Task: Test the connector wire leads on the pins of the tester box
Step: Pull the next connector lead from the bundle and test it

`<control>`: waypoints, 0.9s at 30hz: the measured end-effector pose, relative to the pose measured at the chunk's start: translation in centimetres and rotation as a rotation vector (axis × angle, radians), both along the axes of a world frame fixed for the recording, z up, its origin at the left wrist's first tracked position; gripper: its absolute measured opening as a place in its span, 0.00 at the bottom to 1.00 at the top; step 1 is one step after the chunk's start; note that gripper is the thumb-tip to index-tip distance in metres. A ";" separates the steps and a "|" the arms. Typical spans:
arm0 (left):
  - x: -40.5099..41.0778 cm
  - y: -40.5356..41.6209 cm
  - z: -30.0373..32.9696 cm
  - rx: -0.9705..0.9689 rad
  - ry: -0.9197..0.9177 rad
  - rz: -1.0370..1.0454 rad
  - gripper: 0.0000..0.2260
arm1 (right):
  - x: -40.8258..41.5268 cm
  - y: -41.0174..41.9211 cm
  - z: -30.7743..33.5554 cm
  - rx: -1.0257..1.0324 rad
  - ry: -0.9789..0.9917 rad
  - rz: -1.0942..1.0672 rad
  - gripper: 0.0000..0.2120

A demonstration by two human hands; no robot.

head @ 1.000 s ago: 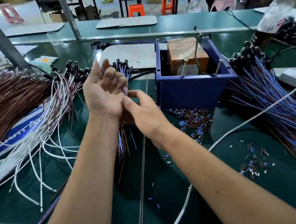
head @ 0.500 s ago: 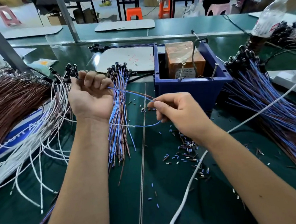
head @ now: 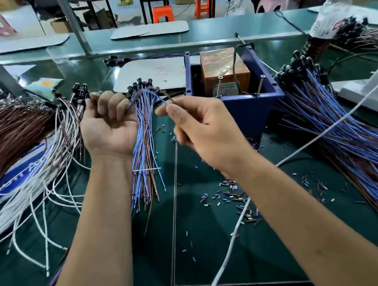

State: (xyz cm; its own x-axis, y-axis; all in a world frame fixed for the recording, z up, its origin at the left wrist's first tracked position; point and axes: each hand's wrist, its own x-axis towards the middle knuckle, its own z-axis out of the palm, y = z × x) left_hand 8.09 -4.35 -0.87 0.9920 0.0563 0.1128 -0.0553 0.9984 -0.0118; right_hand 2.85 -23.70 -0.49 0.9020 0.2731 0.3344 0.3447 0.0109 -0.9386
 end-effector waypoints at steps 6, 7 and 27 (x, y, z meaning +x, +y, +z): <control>-0.5 1.4 0.3 0.186 0.010 0.139 0.13 | 0.4 -7.8 -1.5 -0.224 0.019 -0.073 0.07; -0.7 1.4 0.5 0.220 -0.012 0.150 0.14 | 0.4 -8.8 -1.8 -0.234 0.010 -0.119 0.06; -3.5 -12.3 -3.3 2.125 -0.710 0.625 0.11 | 0.5 -11.0 -5.0 -0.153 -0.072 -0.315 0.05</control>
State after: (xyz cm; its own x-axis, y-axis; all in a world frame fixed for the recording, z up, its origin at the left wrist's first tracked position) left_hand 4.62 -16.63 -4.21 0.6992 -0.3926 0.5974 -0.7071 -0.5026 0.4974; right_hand 3.33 -34.72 -5.48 0.9257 0.0369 0.3765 0.3736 -0.2457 -0.8945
